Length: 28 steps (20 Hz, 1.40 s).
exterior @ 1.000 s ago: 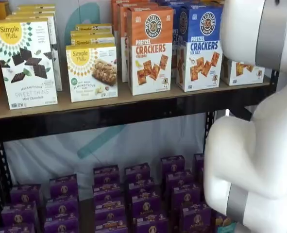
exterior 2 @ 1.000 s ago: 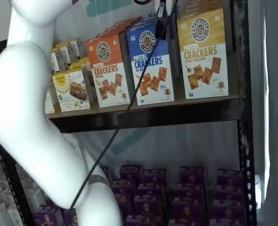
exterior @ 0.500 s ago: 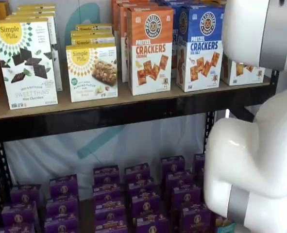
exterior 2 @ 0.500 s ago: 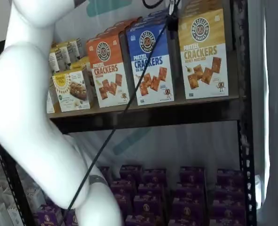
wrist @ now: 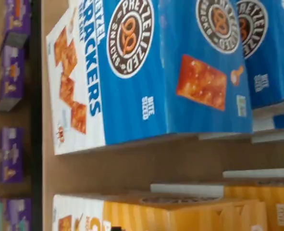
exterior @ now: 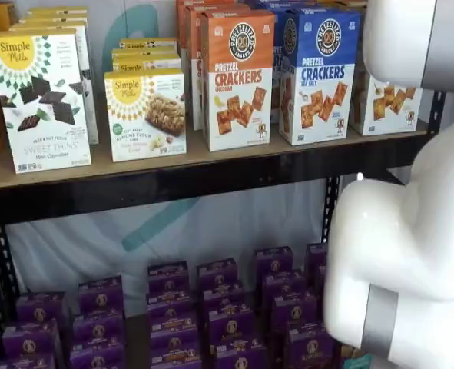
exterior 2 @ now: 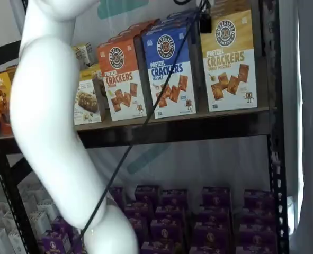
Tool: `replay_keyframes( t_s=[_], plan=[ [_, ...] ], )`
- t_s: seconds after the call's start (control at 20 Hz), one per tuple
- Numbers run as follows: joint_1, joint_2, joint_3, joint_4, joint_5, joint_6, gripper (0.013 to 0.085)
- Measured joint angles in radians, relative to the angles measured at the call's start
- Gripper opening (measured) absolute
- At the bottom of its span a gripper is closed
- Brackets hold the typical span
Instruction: Retrieve the yellow and white box located on the top shelf, the sixth one from the left
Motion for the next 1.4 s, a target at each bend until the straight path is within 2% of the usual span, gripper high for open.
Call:
replay_keyframes(
  t_s=[0.2,0.25,0.6,0.8,1.05,1.2,1.4],
  plan=[
    [0.043,0.071,-0.101,-0.106,0.071,0.030,0.0850],
    [0.049,0.086,-0.121,-0.119,0.087,0.036,0.0850],
    [0.072,0.133,-0.170,-0.145,0.092,0.053,0.0850],
    [0.094,0.137,-0.167,-0.196,0.079,0.055,0.0850],
    [0.115,0.130,-0.146,-0.239,0.079,0.061,0.0850],
    [0.121,0.139,-0.161,-0.257,0.110,0.069,0.0850],
    [0.132,0.175,-0.229,-0.300,0.198,0.080,0.0850]
  ],
)
